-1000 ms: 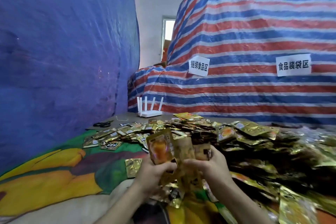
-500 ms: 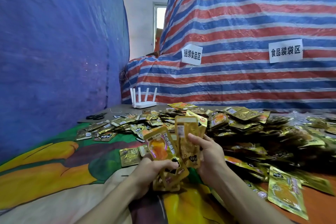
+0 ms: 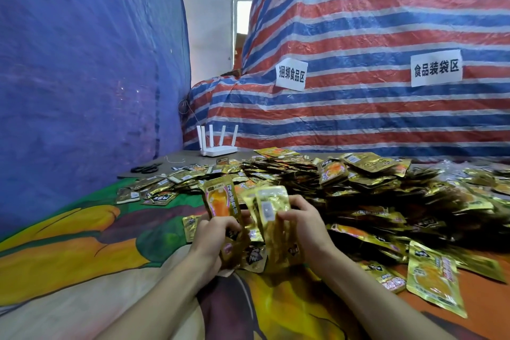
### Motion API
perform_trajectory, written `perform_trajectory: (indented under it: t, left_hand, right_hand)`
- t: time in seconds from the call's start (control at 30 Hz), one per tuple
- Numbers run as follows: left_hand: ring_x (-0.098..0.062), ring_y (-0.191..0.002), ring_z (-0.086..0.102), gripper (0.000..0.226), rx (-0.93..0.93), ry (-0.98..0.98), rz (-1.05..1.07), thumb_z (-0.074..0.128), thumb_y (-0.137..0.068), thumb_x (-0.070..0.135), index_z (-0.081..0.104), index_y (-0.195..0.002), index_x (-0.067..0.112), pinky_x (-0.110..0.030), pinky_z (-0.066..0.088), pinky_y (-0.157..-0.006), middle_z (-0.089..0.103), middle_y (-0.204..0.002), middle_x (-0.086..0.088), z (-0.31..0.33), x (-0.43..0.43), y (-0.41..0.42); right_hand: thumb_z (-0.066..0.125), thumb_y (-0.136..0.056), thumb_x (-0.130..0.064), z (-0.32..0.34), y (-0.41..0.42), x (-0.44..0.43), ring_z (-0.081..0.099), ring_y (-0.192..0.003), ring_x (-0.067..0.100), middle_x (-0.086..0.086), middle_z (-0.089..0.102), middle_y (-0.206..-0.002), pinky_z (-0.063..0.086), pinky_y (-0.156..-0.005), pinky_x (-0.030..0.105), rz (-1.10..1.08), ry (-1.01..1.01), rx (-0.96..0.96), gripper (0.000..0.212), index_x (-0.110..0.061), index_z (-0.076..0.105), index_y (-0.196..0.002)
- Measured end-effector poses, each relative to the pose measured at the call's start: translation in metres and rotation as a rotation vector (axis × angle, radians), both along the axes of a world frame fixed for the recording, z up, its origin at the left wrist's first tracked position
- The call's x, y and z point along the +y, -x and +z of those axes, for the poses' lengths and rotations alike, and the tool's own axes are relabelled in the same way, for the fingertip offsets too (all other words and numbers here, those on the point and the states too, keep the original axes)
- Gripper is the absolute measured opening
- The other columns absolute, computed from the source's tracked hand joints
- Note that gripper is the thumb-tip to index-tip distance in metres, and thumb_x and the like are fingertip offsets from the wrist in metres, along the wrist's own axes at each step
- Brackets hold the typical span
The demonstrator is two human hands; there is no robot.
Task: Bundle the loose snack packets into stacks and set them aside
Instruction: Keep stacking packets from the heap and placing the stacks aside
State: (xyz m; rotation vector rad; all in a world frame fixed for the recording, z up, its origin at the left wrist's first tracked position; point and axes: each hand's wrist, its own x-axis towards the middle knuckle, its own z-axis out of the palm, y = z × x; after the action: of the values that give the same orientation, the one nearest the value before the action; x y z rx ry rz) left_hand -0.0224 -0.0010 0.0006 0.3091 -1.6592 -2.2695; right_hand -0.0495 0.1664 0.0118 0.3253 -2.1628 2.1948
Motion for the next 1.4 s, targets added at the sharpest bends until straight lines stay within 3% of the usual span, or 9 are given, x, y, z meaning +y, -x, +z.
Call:
perform_trajectory:
  t: [0.13, 0.33, 0.53, 0.77, 0.87, 1.0, 1.17, 1.3, 1.4]
  left_hand:
    - [-0.024, -0.049, 0.064, 0.017, -0.023, 0.088, -0.105, 0.061, -0.082, 0.001, 0.066, -0.067, 0.008, -0.028, 0.05, -0.042, 0.065, -0.066, -0.014, -0.001, 0.003, -0.005]
    - [-0.031, -0.106, 0.071, 0.049, 0.121, 0.147, -0.483, 0.058, -0.09, 0.061, 0.075, -0.115, 0.024, -0.047, 0.058, -0.09, 0.074, -0.113, -0.015, 0.0, 0.017, -0.014]
    - [-0.029, -0.088, 0.071, 0.049, 0.258, 0.253, -0.481, 0.075, -0.069, 0.016, 0.066, -0.116, 0.006, -0.036, 0.056, -0.072, 0.072, -0.097, -0.018, -0.005, 0.035, -0.013]
    - [-0.01, -0.067, 0.062, 0.032, 0.311, 0.442, -0.318, 0.06, -0.066, 0.01, 0.065, -0.098, 0.013, -0.022, 0.048, -0.057, 0.067, -0.075, -0.002, 0.0, 0.052, -0.007]
    - [-0.011, -0.078, 0.066, 0.04, 0.325, 0.42, -0.306, 0.062, -0.07, 0.008, 0.062, -0.109, 0.015, -0.026, 0.053, -0.068, 0.067, -0.09, -0.014, 0.0, 0.071, -0.002]
    - [-0.003, -0.084, 0.07, 0.046, 0.356, 0.359, -0.334, 0.064, -0.083, -0.017, 0.061, -0.113, 0.018, -0.017, 0.053, -0.068, 0.074, -0.089, 0.004, -0.014, 0.073, 0.0]
    - [-0.013, -0.08, 0.071, 0.046, 0.36, 0.294, -0.372, 0.07, -0.059, 0.002, 0.063, -0.101, 0.016, -0.028, 0.058, -0.071, 0.074, -0.08, 0.002, -0.011, 0.068, -0.009]
    - [-0.025, -0.091, 0.066, 0.054, 0.396, 0.449, -0.382, 0.063, -0.063, 0.01, 0.059, -0.115, 0.021, -0.04, 0.054, -0.082, 0.069, -0.096, -0.01, -0.01, 0.077, -0.014]
    - [-0.02, -0.093, 0.062, 0.052, 0.445, 0.58, -0.451, 0.062, -0.065, 0.012, 0.057, -0.115, 0.024, -0.021, 0.051, -0.078, 0.067, -0.094, 0.0, -0.009, 0.078, -0.019]
  right_hand:
    - [0.053, -0.09, 0.001, -0.005, -0.002, -0.007, 0.074, -0.077, 0.024, 0.011, 0.077, -0.087, 0.058, -0.072, 0.036, 0.056, -0.111, -0.033, 0.021, -0.011, 0.067, -0.101]
    - [0.042, -0.081, 0.004, -0.006, -0.001, -0.013, 0.067, -0.079, 0.03, 0.012, 0.07, -0.076, 0.056, -0.078, 0.048, 0.057, 0.221, -0.04, 0.028, -0.002, 0.065, -0.096]
    - [0.05, -0.055, -0.013, -0.003, -0.016, -0.025, 0.068, -0.086, 0.033, 0.016, 0.072, -0.087, 0.058, -0.075, 0.043, 0.133, 0.509, -0.06, 0.047, -0.001, 0.064, -0.098]
    - [0.042, -0.091, -0.005, 0.004, -0.017, -0.022, 0.072, -0.073, 0.019, 0.009, 0.074, -0.079, 0.057, -0.062, 0.028, 0.014, 0.511, -0.039, 0.028, -0.004, 0.07, -0.097]
    - [0.047, -0.089, 0.002, 0.006, -0.017, -0.017, 0.069, -0.092, 0.027, 0.015, 0.069, -0.096, 0.056, -0.072, 0.031, -0.085, 0.381, 0.023, 0.025, -0.004, 0.065, -0.104]
    - [0.053, -0.09, 0.001, 0.009, -0.021, -0.008, 0.066, -0.092, 0.018, 0.008, 0.067, -0.099, 0.055, -0.07, 0.026, -0.197, 0.139, 0.175, 0.019, -0.012, 0.063, -0.1]
    - [0.054, -0.083, -0.018, 0.021, -0.035, 0.007, 0.067, -0.097, 0.019, 0.003, 0.064, -0.099, 0.062, -0.081, 0.041, -0.21, -0.07, 0.227, 0.016, -0.02, 0.061, -0.098]
    - [0.052, -0.074, -0.032, 0.028, -0.048, 0.053, 0.062, -0.09, 0.012, -0.008, 0.063, -0.094, 0.058, -0.079, 0.039, -0.278, -0.539, 0.309, 0.028, -0.025, 0.059, -0.1]
    - [0.055, -0.077, -0.026, 0.03, -0.052, 0.105, 0.062, -0.093, 0.024, -0.004, 0.066, -0.099, 0.049, -0.079, 0.036, -0.41, -0.995, 0.23, 0.025, -0.025, 0.06, -0.101]
